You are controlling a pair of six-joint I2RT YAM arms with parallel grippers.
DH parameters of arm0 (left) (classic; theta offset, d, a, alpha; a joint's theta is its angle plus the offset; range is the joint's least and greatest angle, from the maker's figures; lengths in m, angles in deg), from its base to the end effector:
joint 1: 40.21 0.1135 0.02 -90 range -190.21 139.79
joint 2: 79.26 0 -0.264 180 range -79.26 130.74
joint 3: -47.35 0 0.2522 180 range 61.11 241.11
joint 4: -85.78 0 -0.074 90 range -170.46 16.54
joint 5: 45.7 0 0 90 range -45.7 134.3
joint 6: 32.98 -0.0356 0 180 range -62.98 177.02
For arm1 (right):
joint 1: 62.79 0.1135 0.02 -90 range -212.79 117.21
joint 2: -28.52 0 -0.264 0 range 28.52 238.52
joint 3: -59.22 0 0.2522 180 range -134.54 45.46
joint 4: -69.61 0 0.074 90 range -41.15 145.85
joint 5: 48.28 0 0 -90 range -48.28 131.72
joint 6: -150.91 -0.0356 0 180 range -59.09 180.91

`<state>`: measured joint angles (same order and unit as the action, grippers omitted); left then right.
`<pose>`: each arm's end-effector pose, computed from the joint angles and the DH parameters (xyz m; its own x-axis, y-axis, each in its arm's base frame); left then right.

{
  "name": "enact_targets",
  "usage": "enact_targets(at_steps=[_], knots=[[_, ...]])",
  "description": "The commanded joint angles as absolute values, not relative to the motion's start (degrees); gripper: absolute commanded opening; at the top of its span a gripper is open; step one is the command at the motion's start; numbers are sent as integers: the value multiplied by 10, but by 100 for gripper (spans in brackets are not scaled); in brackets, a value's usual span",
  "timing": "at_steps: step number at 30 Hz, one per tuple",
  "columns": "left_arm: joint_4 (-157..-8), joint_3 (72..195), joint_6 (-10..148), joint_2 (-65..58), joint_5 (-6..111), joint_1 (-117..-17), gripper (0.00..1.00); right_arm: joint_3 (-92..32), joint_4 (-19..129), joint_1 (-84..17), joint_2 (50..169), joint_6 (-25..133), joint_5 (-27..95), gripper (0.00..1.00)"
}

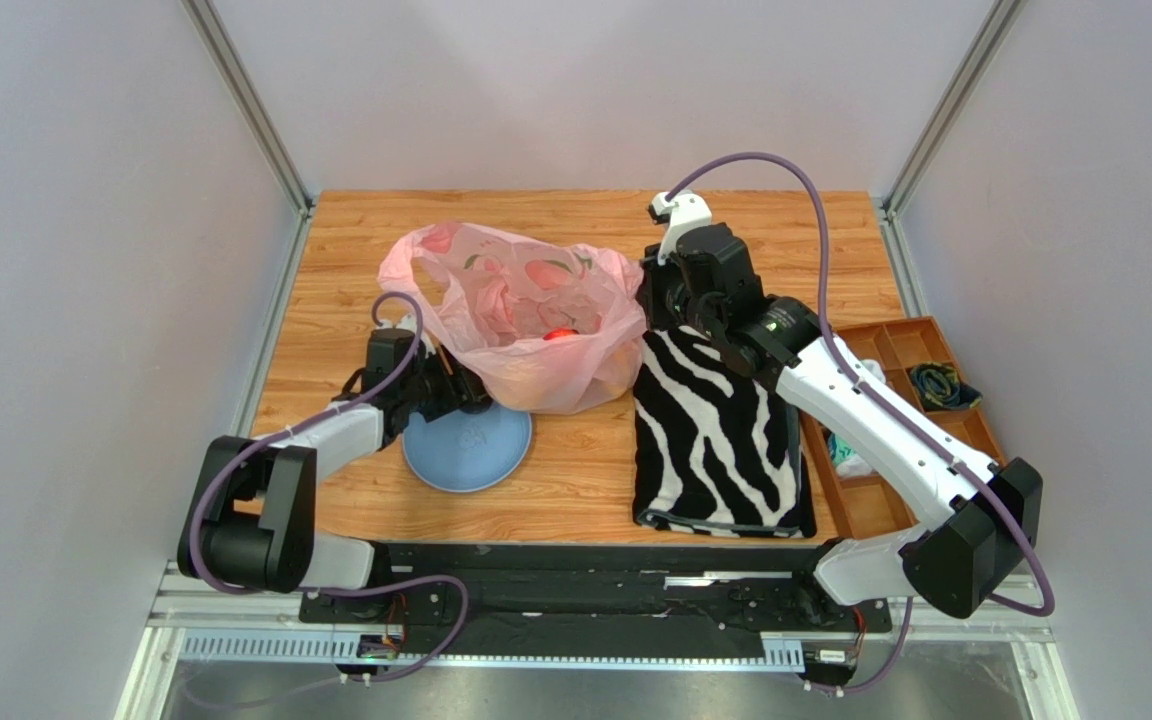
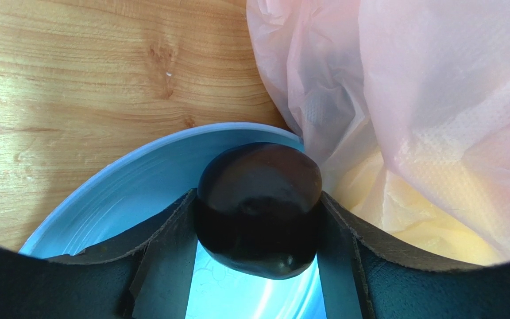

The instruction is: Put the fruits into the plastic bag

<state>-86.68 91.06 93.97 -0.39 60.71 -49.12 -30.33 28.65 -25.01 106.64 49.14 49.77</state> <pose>0.2501 -0.0494 0.1540 -0.7480 -0.4664 -0.4721 -0.1201 0.7948 -0.5949 0.2464 0.1847 0.3680 -0.4855 -0.1207 -0.8659 -0.4201 0.9008 0.1099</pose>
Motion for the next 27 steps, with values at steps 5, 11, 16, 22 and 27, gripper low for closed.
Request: enact_targets(at_steps=[5,11,16,22,27], knots=[[-885,895,942,-60,606,-461,57,-307,292,-253,1057,492,499,0],[-870,862,952,-145,601,-416,56,-302,292,-253,1052,492,501,0],[-836,847,959,-226,592,-336,56,-303,292,-253,1049,491,496,0],[-757,871,938,-360,556,-288,56,-303,290,-253,1046,492,496,0],[-711,944,912,-414,549,-288,55,-308,289,-253,1046,496,493,0]])
